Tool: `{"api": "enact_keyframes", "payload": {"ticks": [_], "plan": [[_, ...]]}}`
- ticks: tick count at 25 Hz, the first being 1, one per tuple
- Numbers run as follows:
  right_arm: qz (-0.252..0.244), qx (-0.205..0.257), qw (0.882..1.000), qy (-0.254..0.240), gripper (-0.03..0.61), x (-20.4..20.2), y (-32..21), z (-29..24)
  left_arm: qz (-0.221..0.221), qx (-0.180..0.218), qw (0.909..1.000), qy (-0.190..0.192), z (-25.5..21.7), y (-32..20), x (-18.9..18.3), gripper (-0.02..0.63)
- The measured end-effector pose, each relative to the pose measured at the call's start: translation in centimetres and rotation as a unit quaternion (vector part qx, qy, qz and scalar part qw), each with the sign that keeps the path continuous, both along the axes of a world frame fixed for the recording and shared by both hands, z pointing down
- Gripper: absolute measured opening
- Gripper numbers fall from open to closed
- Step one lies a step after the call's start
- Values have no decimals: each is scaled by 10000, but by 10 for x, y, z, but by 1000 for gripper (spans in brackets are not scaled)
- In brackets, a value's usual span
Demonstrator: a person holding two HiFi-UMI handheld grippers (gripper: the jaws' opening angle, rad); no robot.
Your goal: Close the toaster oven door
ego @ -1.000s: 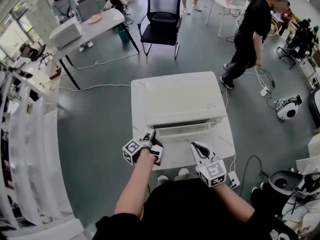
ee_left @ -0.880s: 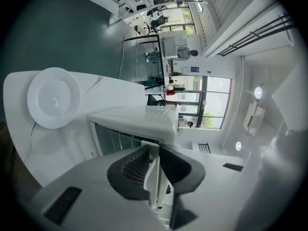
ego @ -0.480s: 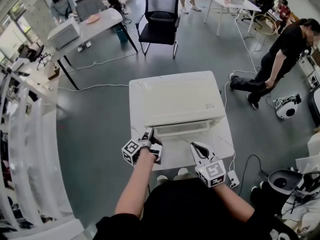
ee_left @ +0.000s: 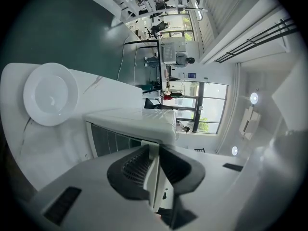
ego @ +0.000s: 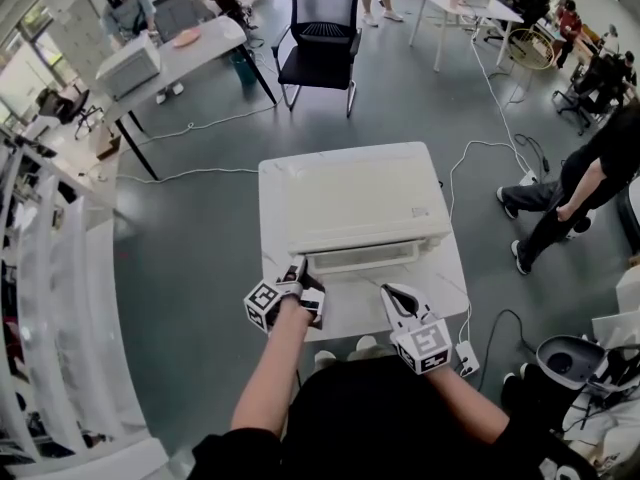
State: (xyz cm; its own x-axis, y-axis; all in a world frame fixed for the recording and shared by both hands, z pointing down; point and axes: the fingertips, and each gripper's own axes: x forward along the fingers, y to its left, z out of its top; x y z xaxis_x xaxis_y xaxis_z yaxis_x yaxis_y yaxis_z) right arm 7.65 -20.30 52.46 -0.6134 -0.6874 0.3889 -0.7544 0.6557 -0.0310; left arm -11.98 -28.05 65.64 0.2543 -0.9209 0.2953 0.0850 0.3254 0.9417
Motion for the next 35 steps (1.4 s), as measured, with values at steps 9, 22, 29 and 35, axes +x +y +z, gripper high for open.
{"api": "enact_keyframes", "payload": {"ticks": [9, 22, 29, 35], "plan": [[62, 42, 10000, 14, 14, 5, -2, -2, -60, 77, 9999, -24, -1, -3, -2, 80], [139, 104, 9998, -28, 14, 13, 1, -9, 91, 585, 9982, 6, -24, 2, 4, 77], [342, 164, 9991, -185, 14, 25, -1, -20, 493, 1288, 9892, -488, -65, 22, 17, 77], [675, 359, 9965, -333, 14, 51, -7, -37, 674, 2316, 9677, -732, -133, 41, 29, 48]]}}
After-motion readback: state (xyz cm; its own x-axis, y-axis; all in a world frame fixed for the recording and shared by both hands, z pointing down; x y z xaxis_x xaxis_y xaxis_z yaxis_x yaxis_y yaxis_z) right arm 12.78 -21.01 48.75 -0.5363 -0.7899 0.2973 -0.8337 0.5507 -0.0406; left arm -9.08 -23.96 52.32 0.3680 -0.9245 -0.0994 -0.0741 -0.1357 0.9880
